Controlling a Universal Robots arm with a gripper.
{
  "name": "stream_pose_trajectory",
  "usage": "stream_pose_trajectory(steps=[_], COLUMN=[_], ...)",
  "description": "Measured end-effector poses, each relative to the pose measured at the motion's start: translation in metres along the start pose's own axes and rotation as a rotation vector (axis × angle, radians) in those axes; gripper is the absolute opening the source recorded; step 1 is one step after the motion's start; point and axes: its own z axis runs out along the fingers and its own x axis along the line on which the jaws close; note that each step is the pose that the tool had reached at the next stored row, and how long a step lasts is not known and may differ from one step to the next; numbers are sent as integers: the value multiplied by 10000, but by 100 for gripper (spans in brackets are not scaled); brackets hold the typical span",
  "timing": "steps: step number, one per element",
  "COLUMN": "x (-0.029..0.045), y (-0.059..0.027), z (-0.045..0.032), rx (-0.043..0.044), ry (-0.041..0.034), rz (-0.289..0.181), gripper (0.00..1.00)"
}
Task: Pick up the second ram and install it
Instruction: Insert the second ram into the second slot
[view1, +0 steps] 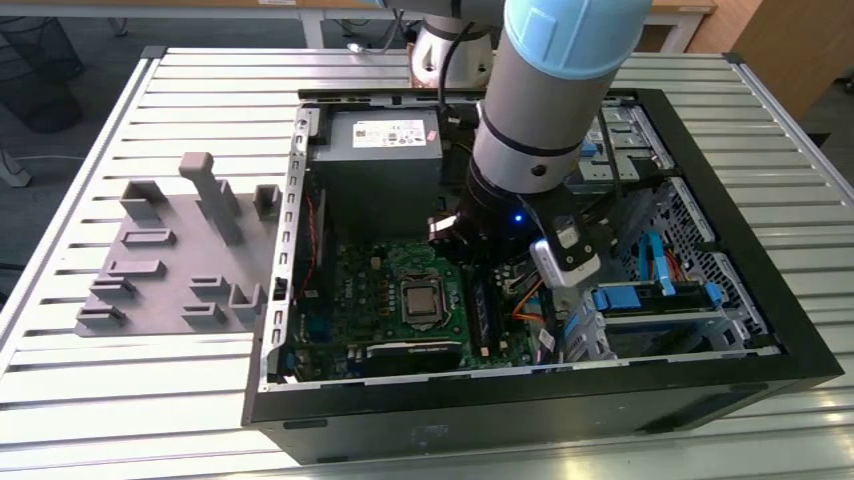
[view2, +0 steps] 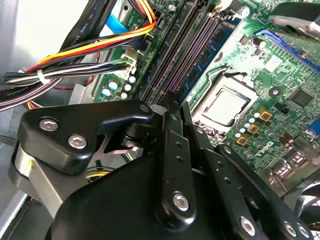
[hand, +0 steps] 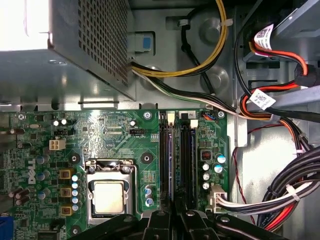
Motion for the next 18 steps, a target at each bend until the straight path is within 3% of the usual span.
stream_pose_trajectory(steps=[18], x=[3], y=[1], z=[-54], rx=[1], ry=[0], rz=[0], gripper=[14])
